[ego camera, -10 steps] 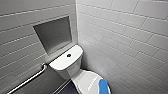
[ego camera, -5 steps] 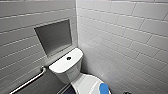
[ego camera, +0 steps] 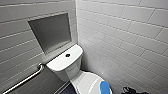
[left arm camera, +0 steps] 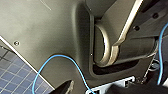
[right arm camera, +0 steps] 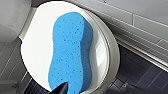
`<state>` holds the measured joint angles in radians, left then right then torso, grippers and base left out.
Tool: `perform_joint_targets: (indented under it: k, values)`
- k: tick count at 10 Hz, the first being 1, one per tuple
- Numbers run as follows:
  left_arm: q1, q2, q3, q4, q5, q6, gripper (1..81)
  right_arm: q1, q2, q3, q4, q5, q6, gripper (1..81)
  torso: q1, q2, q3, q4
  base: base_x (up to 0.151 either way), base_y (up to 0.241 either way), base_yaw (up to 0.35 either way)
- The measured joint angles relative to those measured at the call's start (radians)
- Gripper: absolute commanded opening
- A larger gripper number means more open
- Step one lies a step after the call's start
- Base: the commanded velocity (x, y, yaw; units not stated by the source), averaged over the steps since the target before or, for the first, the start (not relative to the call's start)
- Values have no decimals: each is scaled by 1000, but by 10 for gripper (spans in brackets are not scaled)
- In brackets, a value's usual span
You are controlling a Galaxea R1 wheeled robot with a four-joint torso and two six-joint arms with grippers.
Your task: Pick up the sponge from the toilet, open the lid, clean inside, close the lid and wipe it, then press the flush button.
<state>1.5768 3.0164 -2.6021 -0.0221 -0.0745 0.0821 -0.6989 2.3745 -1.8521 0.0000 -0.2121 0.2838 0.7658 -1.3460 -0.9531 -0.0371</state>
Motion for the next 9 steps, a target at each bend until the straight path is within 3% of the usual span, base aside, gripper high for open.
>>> perform_joint_targets:
  k: [3, 9]
  values:
    - [70, 5, 0, 0, -13, 0, 811, 26, 26, -13, 0, -6, 7, 811, 65, -101, -94, 0, 0, 0, 0]
    - [91, 6, 1, 0, -57, 0, 811, 70, 119, -56, 0, -9, 62, 811, 98, -153, -110, 0, 0, 0, 0]
